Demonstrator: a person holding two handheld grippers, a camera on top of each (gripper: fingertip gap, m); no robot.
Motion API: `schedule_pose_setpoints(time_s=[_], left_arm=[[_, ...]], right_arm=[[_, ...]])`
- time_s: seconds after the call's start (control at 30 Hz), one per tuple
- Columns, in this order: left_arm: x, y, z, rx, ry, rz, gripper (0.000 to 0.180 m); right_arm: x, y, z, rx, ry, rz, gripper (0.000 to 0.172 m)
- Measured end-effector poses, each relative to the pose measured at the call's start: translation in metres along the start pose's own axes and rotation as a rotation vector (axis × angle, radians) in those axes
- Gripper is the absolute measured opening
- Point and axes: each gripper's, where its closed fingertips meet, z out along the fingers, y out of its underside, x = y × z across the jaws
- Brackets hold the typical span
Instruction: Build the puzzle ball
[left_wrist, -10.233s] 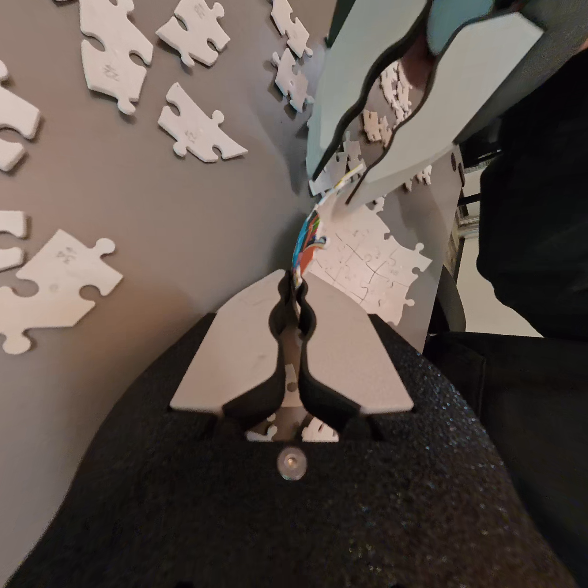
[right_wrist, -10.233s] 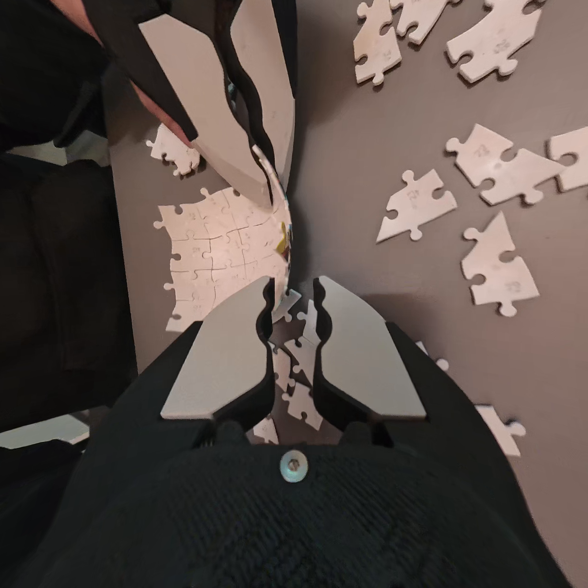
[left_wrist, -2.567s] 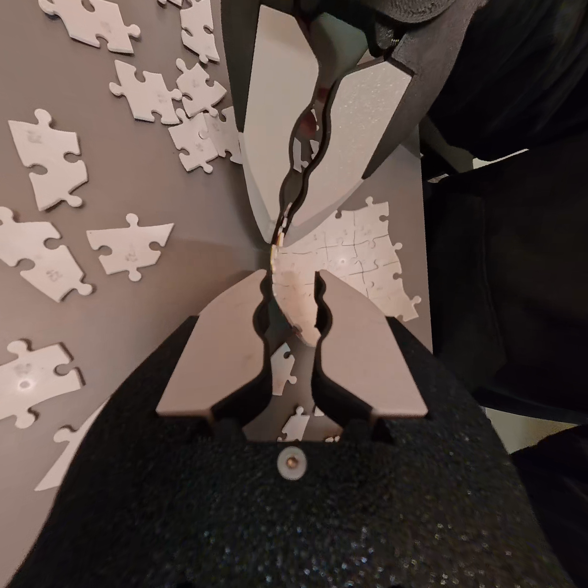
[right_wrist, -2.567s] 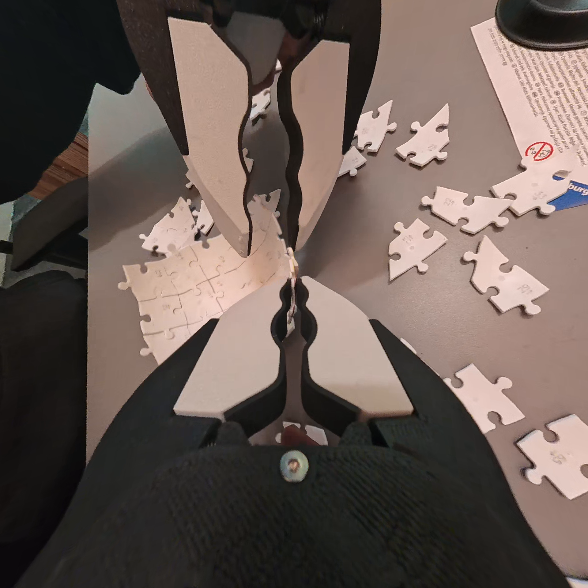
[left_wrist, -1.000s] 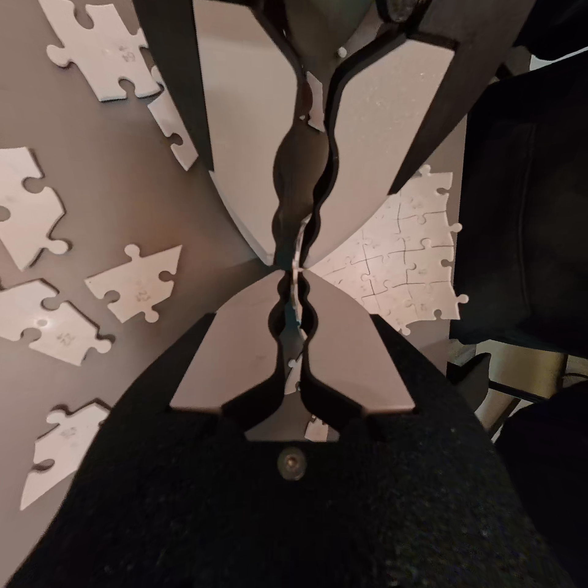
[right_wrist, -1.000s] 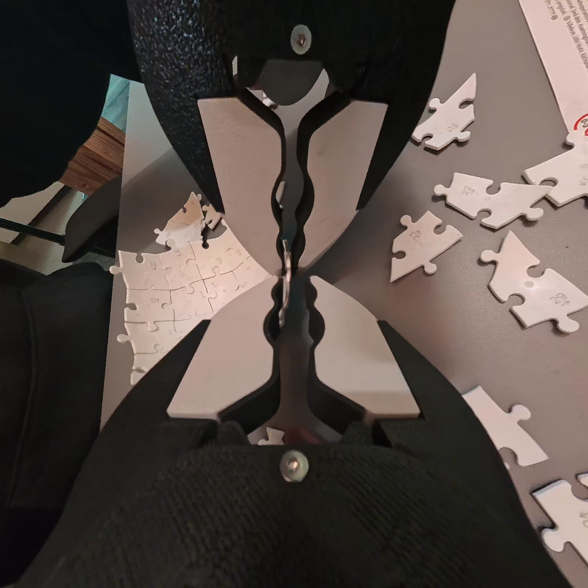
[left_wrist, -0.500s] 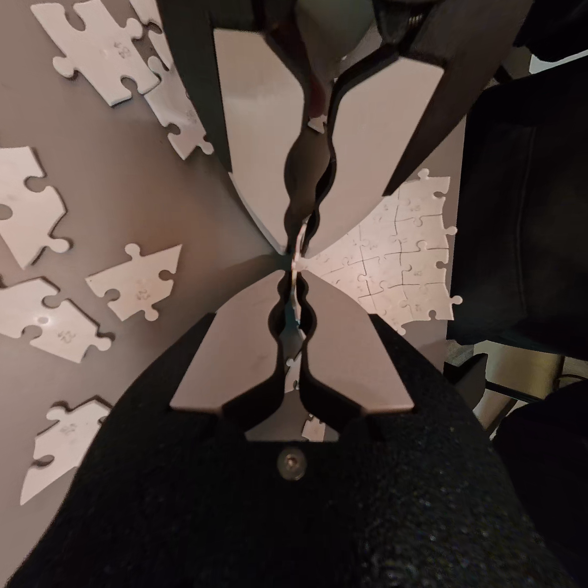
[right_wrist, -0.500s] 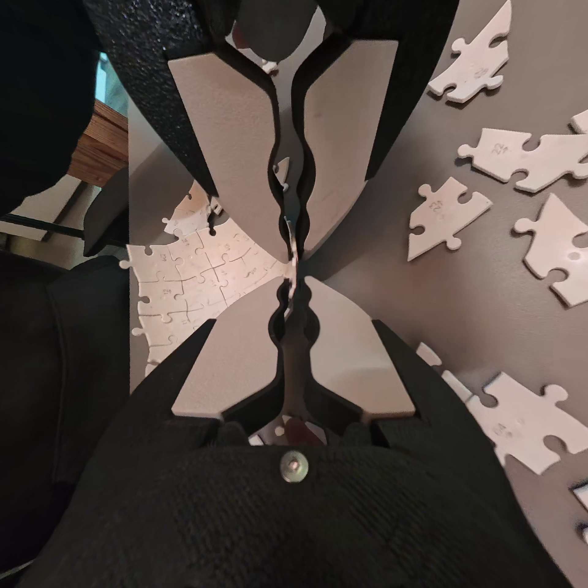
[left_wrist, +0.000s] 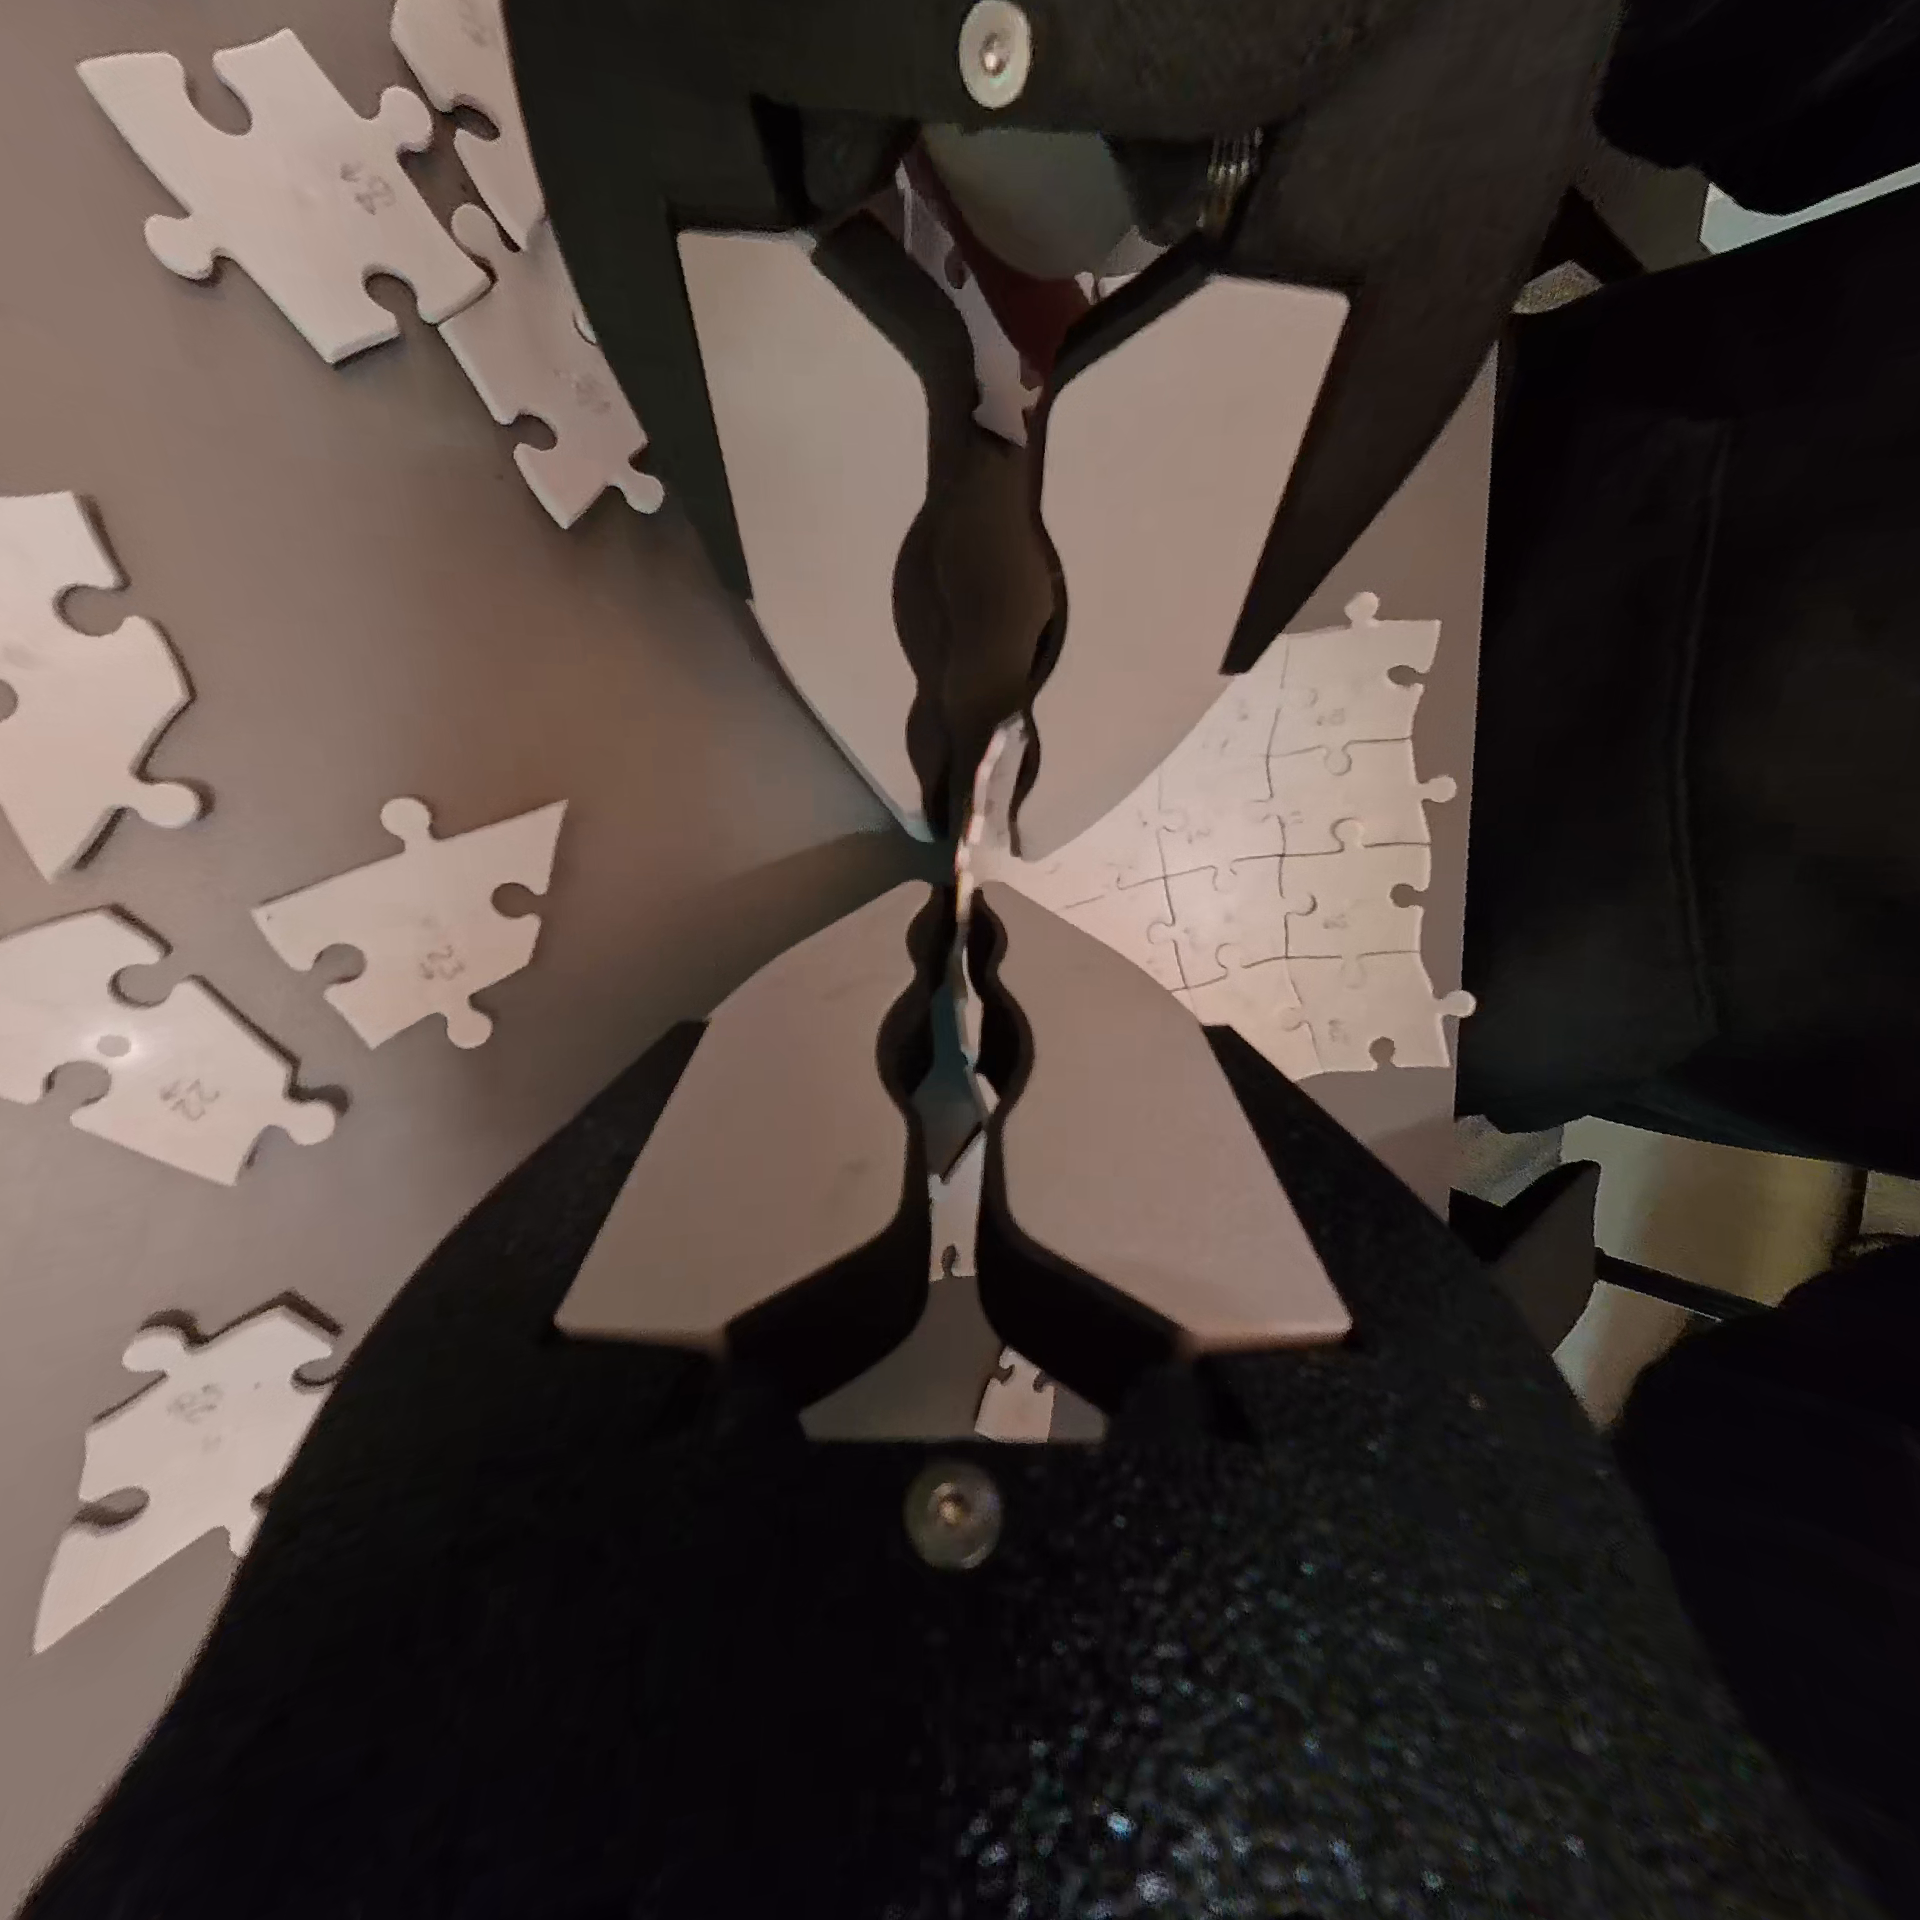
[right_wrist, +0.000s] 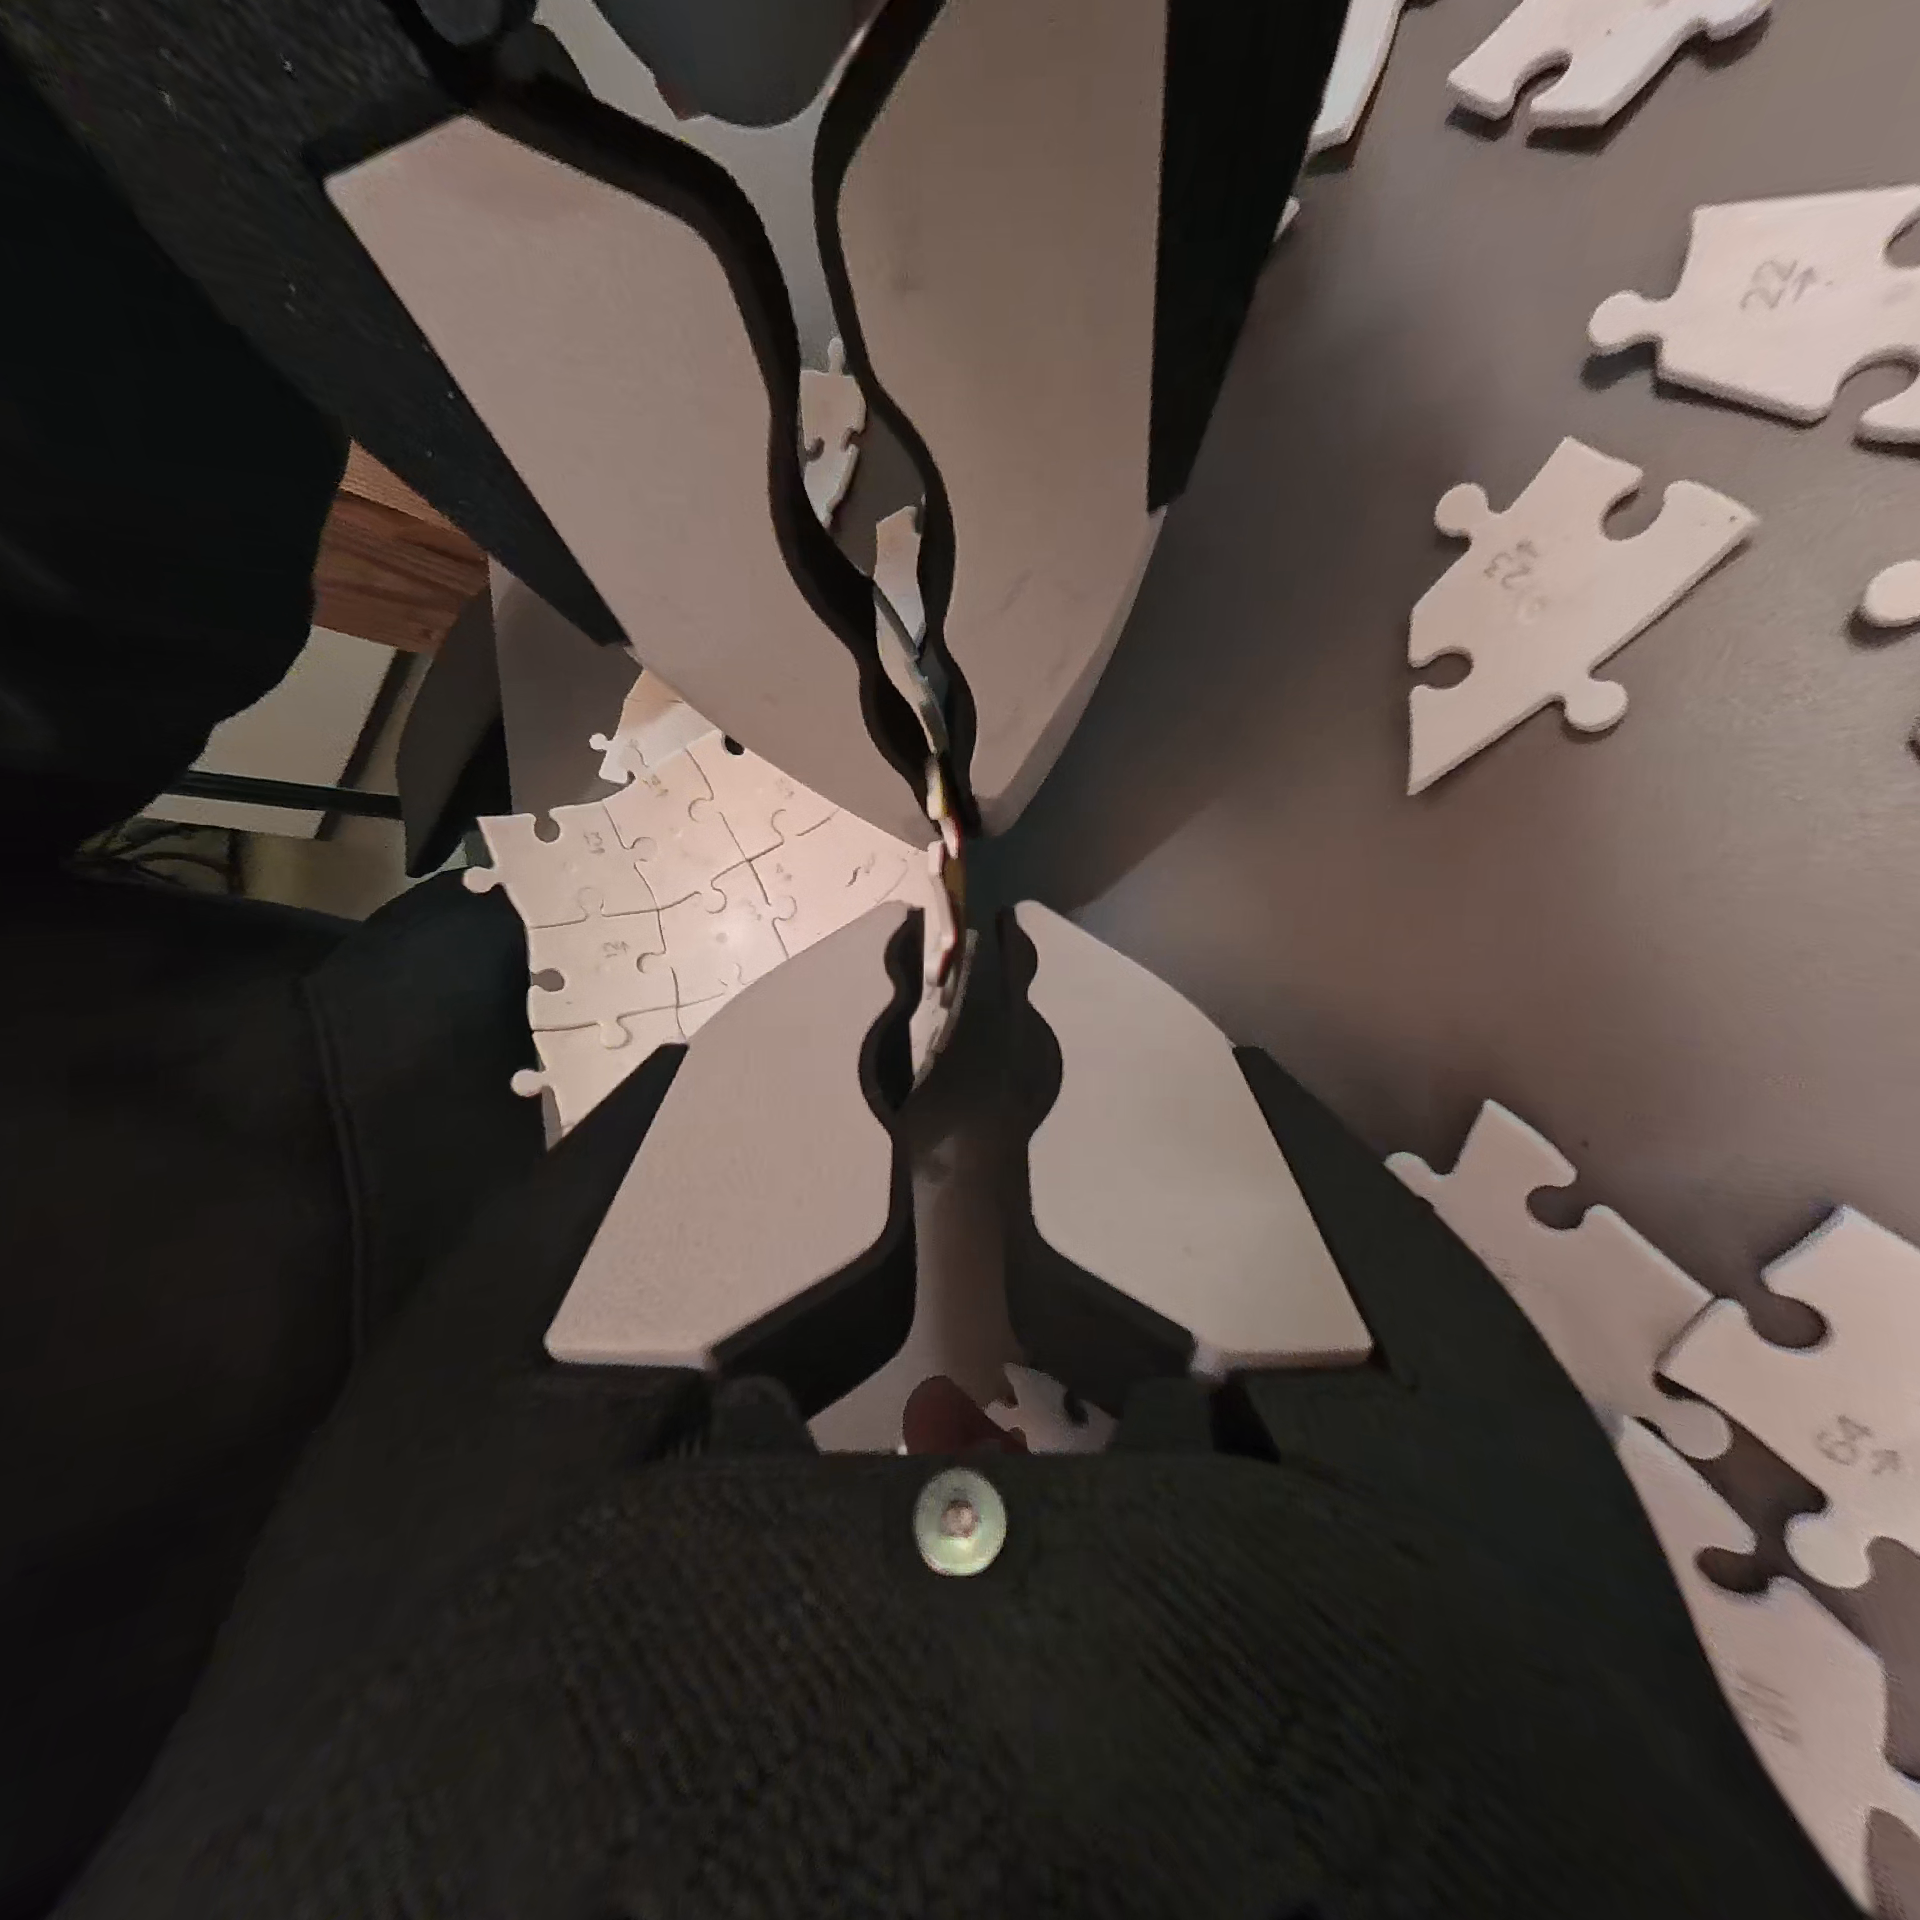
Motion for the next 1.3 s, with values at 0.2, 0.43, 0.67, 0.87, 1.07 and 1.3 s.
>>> schedule_pose_setpoints(time_s=[0.2, 0.43, 0.67, 0.87, 1.07, 1.3], left_arm=[[0.002, 0.002, 0.002, -0.008, 0.002, 0.005, 0.002], [0.001, 0.001, 0.001, 0.005, -0.009, -0.006, 0.003], [0.001, -0.001, -0.002, 0.019, -0.026, -0.001, 0.003], [-0.001, -0.001, -0.002, 0.012, -0.036, -0.008, 0.002], [-0.002, -0.003, 0.0, 0.011, -0.039, -0.016, 0.002], [-0.001, -0.003, -0.001, 0.036, -0.043, -0.035, 0.005]], right_arm=[[-0.002, 0.004, 0.005, -0.021, -0.029, 0.028, 0.005], [-0.001, 0.001, 0.004, -0.009, -0.019, 0.004, 0.004], [-0.002, -0.003, -0.009, 0.058, -0.06, 0.035, 0.022], [-0.002, -0.005, -0.024, 0.119, -0.07, 0.039, 0.01], [-0.001, -0.002, -0.005, 0.066, -0.041, -0.007, 0.008], [0.003, -0.003, -0.002, 0.048, 0.016, -0.045, 0.003]])
